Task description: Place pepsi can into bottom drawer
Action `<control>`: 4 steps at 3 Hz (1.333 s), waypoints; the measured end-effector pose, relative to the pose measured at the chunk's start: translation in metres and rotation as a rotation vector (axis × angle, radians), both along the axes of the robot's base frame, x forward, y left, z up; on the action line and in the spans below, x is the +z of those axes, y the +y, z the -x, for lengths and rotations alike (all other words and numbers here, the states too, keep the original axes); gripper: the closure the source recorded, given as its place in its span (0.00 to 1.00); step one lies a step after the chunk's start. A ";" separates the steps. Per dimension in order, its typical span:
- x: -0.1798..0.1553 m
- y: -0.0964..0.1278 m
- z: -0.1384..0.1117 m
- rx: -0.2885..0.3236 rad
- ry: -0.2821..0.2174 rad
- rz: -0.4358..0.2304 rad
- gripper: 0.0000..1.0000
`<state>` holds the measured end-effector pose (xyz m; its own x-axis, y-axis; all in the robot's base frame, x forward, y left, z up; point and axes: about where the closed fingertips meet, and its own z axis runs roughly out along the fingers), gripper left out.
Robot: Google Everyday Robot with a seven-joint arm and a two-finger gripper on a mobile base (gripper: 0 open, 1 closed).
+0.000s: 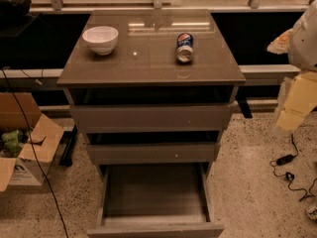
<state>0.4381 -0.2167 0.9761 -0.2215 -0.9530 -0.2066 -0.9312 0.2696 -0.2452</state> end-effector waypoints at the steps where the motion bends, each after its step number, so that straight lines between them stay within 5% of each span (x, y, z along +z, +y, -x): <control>1: 0.000 0.002 -0.003 -0.008 -0.010 -0.009 0.00; 2: -0.005 0.013 -0.019 -0.062 -0.040 -0.071 0.00; 4: -0.032 0.052 -0.104 -0.160 -0.079 -0.302 0.00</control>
Offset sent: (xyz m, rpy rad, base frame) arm 0.0416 0.0258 -0.0162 0.1508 -0.0612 -0.1311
